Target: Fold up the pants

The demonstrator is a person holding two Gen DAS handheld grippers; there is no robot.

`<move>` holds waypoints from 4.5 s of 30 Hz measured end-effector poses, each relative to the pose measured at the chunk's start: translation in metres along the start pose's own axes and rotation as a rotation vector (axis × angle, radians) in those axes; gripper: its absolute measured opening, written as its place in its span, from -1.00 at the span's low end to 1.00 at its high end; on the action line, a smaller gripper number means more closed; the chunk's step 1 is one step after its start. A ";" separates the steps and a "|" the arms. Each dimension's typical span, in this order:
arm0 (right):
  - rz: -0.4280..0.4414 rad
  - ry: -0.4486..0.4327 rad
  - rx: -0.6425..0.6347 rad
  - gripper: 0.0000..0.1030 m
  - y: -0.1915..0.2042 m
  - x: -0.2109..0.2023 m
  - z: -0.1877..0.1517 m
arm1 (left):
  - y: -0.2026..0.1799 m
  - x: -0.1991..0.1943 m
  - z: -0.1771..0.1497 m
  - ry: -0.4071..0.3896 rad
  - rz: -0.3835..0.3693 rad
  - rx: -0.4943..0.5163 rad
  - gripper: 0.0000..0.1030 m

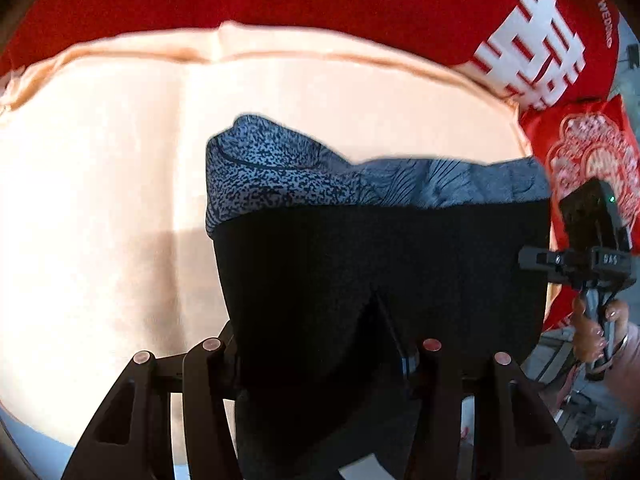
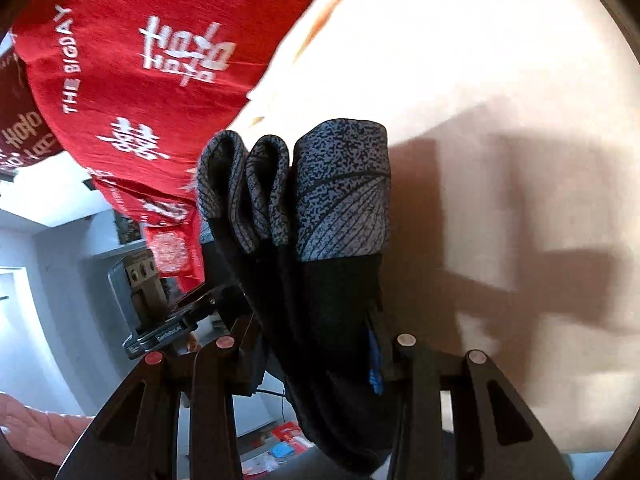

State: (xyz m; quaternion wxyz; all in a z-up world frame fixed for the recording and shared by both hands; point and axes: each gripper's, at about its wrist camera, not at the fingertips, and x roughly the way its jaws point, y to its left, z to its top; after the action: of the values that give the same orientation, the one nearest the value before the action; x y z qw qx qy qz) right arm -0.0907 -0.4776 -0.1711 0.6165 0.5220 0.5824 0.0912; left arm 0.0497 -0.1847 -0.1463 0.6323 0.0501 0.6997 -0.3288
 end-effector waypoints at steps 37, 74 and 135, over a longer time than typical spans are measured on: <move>-0.726 -0.308 -0.086 1.00 0.074 -0.024 -0.136 | -0.040 -0.059 -0.109 -0.067 0.382 0.061 1.00; -0.880 -0.267 -0.220 1.00 0.196 0.001 -0.190 | -0.073 -0.134 -0.140 -0.097 0.460 0.052 1.00; -0.931 -0.232 -0.233 1.00 0.191 0.002 -0.179 | -0.080 -0.131 -0.128 -0.067 0.436 0.039 1.00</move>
State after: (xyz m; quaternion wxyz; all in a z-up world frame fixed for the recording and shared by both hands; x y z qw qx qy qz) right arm -0.1409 -0.2959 0.0109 0.7068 0.1407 0.6673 -0.1882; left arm -0.0724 -0.1349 0.0038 0.7104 0.2015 0.6443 -0.1992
